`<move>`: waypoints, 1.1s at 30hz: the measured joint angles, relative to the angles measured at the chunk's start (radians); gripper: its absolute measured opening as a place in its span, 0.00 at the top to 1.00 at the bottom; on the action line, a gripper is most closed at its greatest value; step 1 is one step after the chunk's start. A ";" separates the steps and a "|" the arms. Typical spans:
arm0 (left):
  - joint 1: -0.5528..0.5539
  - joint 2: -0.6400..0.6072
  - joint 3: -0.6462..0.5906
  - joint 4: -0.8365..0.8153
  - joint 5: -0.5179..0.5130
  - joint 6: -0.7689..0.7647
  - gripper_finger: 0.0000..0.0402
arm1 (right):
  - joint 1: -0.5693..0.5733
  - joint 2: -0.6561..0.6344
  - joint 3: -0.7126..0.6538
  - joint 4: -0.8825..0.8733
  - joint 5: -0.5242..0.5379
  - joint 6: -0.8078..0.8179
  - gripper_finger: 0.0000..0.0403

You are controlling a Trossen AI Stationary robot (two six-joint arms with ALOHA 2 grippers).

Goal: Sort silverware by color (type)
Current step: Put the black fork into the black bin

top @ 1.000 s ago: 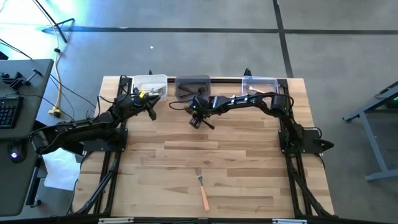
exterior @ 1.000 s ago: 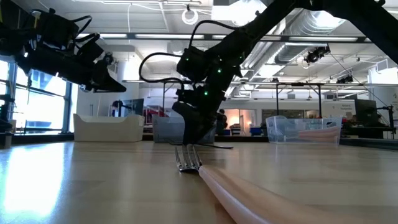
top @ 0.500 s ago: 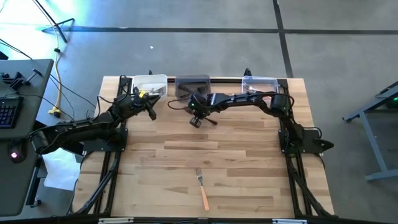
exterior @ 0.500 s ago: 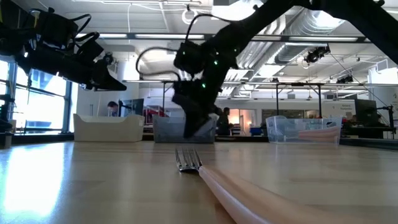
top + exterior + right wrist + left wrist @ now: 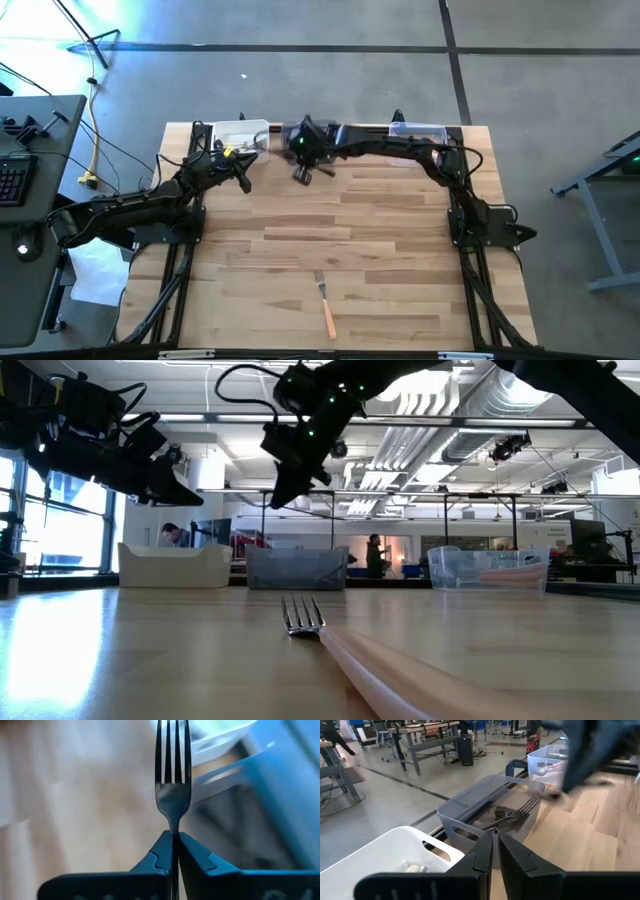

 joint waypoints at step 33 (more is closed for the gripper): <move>0.002 0.002 0.000 -0.002 -0.002 -0.026 0.95 | -0.236 0.131 0.029 0.151 -0.143 -0.125 0.98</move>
